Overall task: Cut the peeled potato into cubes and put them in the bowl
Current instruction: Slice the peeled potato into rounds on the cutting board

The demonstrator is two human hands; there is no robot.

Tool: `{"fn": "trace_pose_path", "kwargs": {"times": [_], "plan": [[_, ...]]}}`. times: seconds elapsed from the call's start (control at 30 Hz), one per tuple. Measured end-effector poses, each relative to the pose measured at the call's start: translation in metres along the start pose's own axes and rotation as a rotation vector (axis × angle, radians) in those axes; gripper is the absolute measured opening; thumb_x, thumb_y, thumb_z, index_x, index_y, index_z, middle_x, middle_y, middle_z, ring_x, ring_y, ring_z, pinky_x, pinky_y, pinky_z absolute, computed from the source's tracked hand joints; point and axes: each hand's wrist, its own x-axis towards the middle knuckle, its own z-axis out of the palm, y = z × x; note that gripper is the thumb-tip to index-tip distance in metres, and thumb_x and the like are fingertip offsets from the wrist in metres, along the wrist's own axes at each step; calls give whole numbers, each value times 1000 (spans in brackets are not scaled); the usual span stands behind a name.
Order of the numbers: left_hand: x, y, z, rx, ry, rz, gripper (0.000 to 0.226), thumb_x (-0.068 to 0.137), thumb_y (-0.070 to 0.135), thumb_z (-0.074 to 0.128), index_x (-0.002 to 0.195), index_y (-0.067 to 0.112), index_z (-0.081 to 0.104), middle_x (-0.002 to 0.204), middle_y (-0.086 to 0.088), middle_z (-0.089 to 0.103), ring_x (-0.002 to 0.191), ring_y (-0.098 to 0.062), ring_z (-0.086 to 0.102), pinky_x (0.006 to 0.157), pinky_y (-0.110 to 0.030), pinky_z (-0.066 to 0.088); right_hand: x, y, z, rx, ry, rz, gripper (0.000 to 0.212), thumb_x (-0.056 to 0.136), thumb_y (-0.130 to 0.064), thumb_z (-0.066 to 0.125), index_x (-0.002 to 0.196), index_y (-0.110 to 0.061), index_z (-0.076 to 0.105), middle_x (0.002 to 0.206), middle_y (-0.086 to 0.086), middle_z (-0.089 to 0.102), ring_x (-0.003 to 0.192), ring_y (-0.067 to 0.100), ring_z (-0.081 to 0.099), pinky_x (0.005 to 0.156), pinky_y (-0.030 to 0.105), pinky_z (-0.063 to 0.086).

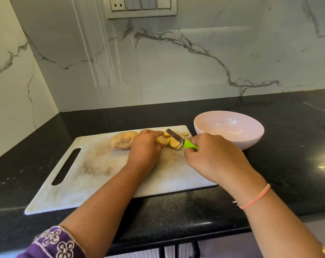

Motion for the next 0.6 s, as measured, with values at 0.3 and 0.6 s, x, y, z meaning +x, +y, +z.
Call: {"fn": "trace_pose_path", "kwargs": {"times": [0.3,0.6], "plan": [[-1,3,-1,16,34,-22,23,92,17,58,111,15,70,111,-2,58,89,-8,47,77,-17,36,5,-7,19,-36,-94,28,33,94,-37,41,119,-22,57,98,3,62,93,24,59,76,36,50],[-3,7,-5,41,21,-41,40,91,8,49,129,17,57,122,-4,64,111,-20,58,95,-31,45,13,-7,29,87,164,-20,36,96,-29,39,128,-23,54,75,0,55,77,22,59,61,32,48]]}}
